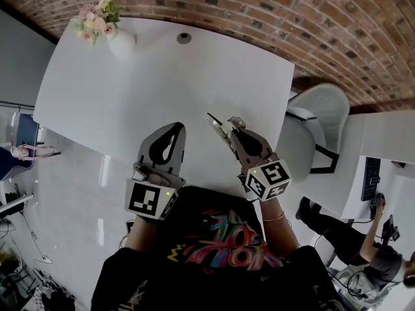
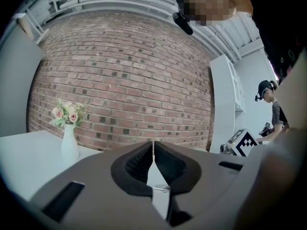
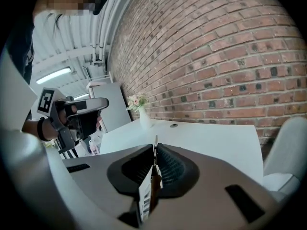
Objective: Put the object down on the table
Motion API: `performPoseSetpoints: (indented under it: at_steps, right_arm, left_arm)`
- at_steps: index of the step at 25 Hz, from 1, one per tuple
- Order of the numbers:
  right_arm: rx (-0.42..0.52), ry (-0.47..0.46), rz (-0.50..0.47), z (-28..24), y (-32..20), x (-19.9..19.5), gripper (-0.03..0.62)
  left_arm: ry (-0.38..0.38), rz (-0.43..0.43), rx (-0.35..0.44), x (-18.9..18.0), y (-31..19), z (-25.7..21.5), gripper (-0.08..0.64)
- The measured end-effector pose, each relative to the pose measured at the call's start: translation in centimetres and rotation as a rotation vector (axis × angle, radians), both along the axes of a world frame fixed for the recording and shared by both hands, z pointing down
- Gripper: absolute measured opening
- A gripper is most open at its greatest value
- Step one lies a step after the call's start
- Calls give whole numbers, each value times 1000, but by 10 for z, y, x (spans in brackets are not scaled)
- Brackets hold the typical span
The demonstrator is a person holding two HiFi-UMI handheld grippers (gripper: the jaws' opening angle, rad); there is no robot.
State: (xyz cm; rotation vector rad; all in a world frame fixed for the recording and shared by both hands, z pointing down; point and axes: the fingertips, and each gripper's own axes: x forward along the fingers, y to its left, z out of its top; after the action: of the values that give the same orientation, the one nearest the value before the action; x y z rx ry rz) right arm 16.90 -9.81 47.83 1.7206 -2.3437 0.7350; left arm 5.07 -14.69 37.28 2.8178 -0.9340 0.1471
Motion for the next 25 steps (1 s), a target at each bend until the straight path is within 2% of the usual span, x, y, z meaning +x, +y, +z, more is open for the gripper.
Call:
performPoseSetpoints:
  at_steps: [11, 13, 25]
  right_arm:
    - [-104, -36, -80, 61, -18, -14, 48]
    - [-111, -39, -93, 68, -21, -15, 48]
    - [-148, -48, -151, 97, -33, -22, 48]
  left_arm:
    - [-20, -36, -63, -1, -3, 30, 29]
    - [-6, -54, -69, -1, -6, 31, 29]
    - [-36, -84, -91, -3, -8, 55, 31]
